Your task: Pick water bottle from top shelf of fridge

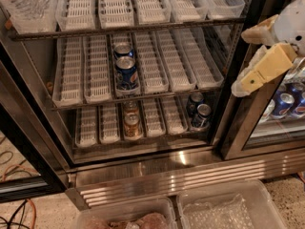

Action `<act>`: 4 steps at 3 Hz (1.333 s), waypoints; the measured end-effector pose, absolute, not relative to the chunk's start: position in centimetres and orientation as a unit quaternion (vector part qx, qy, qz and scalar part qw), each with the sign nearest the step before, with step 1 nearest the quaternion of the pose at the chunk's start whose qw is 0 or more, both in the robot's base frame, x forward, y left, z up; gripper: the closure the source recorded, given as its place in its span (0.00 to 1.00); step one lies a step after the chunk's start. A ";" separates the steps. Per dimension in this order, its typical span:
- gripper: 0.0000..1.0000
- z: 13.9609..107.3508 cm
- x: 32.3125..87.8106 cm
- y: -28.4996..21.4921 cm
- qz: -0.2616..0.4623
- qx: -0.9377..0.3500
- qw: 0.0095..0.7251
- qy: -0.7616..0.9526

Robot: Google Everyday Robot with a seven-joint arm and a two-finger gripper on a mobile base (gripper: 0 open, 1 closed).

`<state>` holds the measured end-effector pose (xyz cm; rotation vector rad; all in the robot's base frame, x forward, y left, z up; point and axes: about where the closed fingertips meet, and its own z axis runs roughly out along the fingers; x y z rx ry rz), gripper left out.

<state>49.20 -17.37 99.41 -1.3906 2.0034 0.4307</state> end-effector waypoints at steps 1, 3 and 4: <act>0.00 101.2 47.1 -13.5 0.164 -0.570 0.367 0.717; 0.00 101.1 44.2 -6.2 0.180 -0.568 0.448 0.666; 0.00 101.1 44.2 -6.3 0.179 -0.568 0.447 0.668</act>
Offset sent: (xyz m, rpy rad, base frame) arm -0.0720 0.1650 0.0292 0.2734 -0.4289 0.1165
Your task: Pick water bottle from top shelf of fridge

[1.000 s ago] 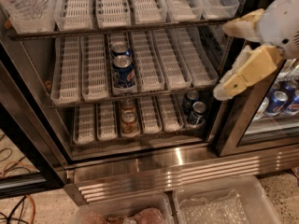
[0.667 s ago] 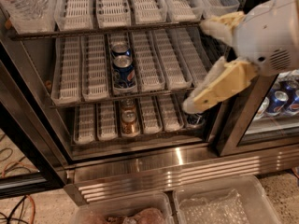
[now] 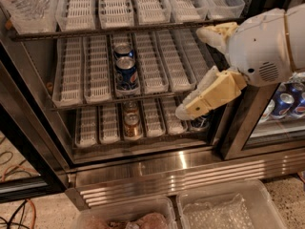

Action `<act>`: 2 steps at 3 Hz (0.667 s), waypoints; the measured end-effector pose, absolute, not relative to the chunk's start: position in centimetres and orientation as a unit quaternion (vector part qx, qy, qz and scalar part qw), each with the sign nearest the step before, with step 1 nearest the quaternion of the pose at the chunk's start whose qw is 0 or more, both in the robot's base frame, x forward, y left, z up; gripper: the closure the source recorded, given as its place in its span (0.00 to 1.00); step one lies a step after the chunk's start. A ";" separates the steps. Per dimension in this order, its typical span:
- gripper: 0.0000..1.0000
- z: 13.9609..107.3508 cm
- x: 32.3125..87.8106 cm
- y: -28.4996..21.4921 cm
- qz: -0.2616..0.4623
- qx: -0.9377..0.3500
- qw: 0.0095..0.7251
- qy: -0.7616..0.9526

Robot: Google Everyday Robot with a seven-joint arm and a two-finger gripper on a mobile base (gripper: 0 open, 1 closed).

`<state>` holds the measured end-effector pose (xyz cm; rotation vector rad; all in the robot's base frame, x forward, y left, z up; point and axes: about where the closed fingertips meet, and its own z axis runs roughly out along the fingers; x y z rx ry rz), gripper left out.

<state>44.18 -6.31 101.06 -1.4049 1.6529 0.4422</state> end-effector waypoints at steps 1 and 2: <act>0.00 100.9 44.4 -6.3 0.183 -0.560 0.456 0.667; 0.00 100.1 44.6 -3.2 0.212 -0.539 0.484 0.656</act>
Offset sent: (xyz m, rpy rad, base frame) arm 0.0274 0.0841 -0.0169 0.3164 -0.0440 -0.0495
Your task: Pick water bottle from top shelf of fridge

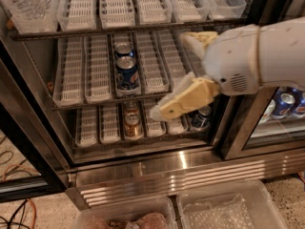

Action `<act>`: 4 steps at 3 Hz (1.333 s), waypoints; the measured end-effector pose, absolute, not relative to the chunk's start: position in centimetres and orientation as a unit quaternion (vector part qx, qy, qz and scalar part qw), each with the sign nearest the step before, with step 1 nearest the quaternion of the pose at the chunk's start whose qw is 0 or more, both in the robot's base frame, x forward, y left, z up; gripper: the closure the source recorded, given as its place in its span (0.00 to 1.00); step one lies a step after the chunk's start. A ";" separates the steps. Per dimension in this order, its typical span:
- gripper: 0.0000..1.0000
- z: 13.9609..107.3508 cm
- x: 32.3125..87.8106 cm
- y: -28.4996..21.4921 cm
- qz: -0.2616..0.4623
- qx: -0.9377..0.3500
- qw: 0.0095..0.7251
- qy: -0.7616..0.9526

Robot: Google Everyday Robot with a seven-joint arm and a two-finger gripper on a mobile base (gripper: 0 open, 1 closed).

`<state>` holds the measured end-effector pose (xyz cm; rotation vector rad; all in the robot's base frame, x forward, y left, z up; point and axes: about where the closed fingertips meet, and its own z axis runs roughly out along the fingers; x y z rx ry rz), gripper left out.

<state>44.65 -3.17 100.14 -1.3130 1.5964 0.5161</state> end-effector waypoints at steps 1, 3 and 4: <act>0.00 100.0 46.1 2.2 0.245 -0.508 0.525 0.637; 0.00 103.5 48.9 12.4 0.257 -0.497 0.596 0.576; 0.00 103.5 48.8 12.5 0.257 -0.498 0.596 0.575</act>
Offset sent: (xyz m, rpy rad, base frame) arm 0.0545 0.1636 0.0209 0.3307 -0.1488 -0.0429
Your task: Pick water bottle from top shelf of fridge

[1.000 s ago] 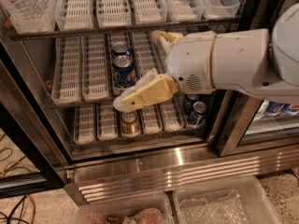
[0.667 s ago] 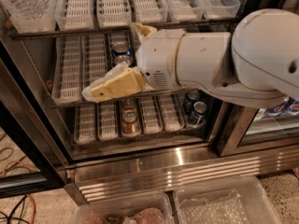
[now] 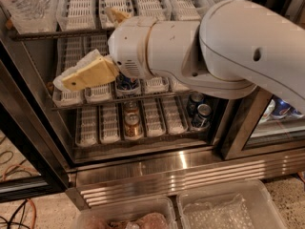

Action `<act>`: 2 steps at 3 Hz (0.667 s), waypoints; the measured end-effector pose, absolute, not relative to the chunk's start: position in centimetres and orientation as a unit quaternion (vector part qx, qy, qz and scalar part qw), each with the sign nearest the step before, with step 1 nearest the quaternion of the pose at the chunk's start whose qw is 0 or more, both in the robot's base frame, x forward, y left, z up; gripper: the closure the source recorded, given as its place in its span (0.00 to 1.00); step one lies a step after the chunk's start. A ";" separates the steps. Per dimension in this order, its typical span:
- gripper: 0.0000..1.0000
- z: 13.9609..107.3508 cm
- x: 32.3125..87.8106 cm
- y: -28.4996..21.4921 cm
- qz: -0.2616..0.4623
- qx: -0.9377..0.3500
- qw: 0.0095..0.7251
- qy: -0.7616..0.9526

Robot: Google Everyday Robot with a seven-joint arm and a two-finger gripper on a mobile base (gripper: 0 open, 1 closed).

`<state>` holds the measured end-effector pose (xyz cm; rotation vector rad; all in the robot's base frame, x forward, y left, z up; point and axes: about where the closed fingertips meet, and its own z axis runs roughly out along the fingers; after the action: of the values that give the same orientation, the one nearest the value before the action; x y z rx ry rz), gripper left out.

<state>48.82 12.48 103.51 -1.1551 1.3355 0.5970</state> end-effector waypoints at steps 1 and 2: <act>0.00 103.1 49.5 13.9 0.263 -0.490 0.594 0.582; 0.00 103.0 52.1 15.1 0.265 -0.490 0.597 0.578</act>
Offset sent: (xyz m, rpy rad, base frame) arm 0.0741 0.0446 -0.0082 0.0269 0.0101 0.0135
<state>52.07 15.14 103.03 -1.1373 1.3411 0.6153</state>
